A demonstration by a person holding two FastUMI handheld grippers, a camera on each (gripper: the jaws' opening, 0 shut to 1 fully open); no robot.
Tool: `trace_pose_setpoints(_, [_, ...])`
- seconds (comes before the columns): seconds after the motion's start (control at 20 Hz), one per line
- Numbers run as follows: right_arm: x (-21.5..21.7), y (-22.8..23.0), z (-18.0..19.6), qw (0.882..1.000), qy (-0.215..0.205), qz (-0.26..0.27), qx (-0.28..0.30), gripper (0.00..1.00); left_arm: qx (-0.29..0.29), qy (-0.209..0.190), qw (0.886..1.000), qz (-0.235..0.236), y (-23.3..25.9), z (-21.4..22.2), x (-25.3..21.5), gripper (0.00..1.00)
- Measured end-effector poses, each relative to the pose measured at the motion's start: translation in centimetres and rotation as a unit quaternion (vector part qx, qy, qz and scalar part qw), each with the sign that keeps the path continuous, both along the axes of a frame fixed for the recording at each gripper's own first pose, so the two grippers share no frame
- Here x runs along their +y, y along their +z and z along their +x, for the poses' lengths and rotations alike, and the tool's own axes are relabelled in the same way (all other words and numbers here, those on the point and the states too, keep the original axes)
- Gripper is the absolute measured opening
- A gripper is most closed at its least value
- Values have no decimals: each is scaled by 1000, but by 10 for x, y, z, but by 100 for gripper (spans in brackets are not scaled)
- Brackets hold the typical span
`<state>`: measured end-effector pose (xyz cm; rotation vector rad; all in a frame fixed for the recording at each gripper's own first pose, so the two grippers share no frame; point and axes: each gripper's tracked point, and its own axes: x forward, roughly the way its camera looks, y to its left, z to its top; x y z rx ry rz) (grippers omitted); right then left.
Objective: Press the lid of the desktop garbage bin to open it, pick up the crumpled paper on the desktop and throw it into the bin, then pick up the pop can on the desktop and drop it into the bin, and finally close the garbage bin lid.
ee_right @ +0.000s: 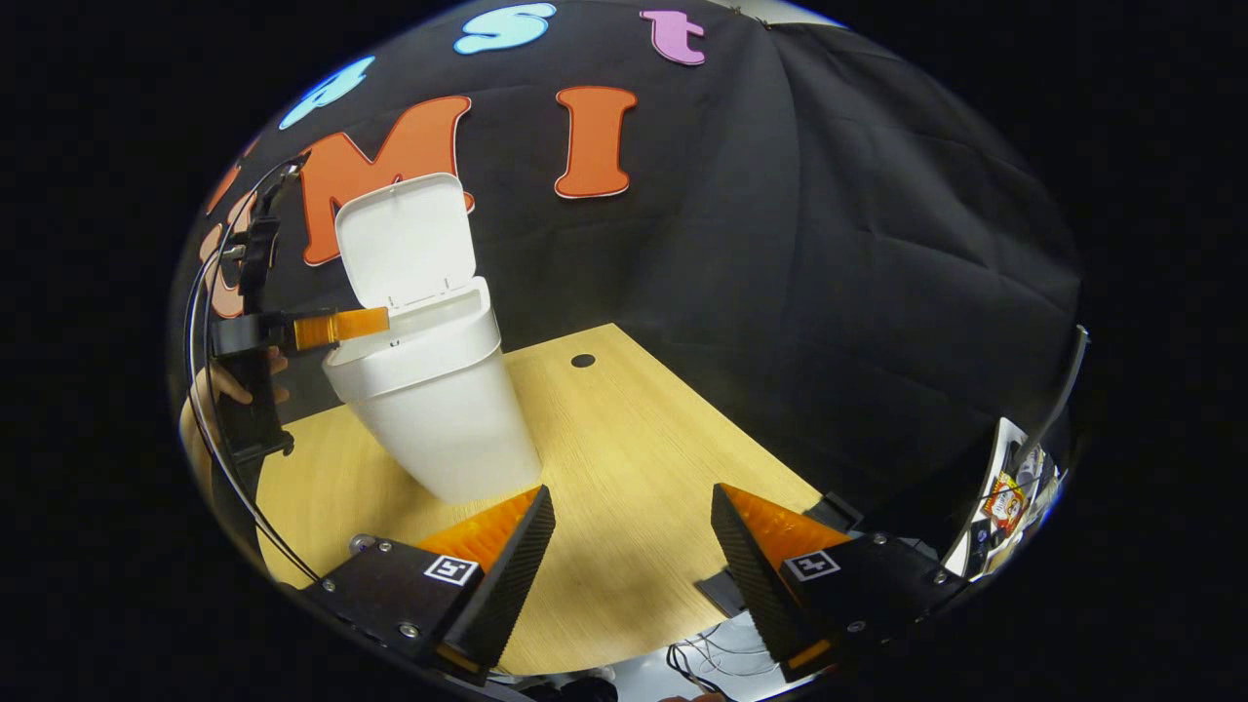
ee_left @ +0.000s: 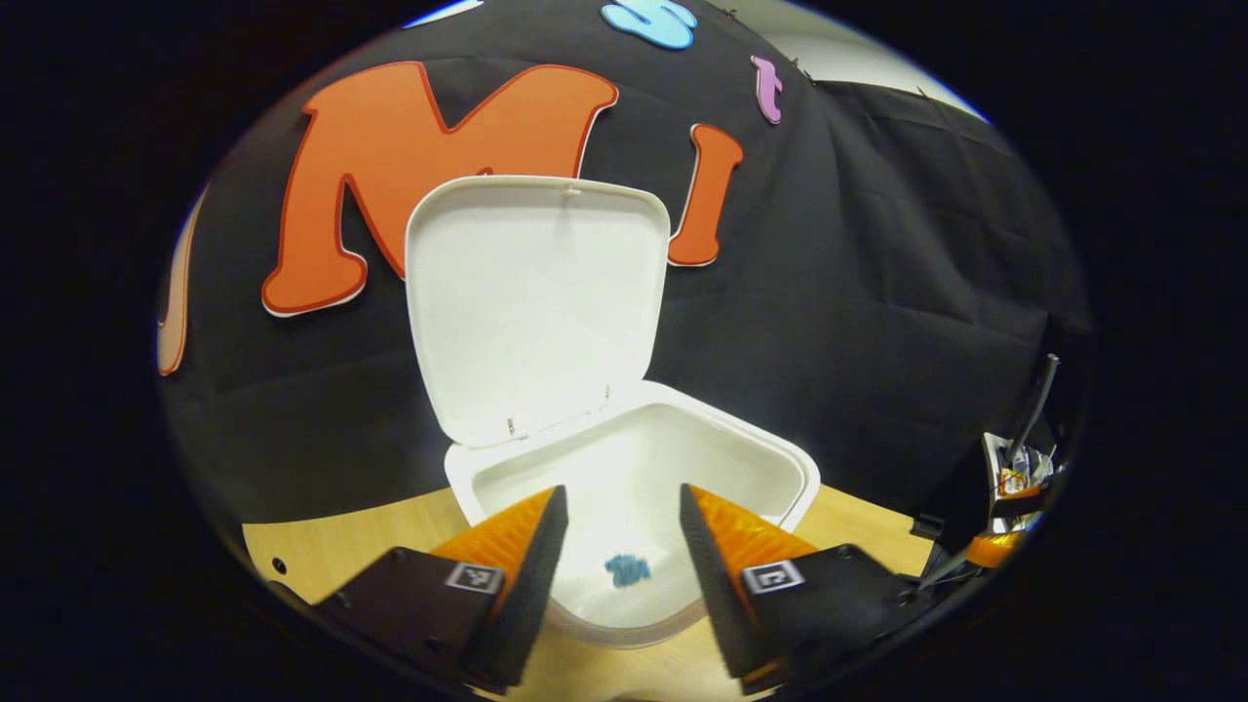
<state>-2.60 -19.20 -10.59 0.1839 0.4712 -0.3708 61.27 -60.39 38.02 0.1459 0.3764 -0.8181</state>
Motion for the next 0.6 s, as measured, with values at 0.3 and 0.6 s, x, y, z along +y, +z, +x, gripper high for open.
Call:
trace_pose_setpoints(0.3, [11,7,9,1000,17,-3,-8,98,-29,35,999,-6,19,3,30,100])
trace_pose_setpoints(0.6, [36,16,25,999,50,-8,-19,98,-45,82,995,-19,36,2,84,100])
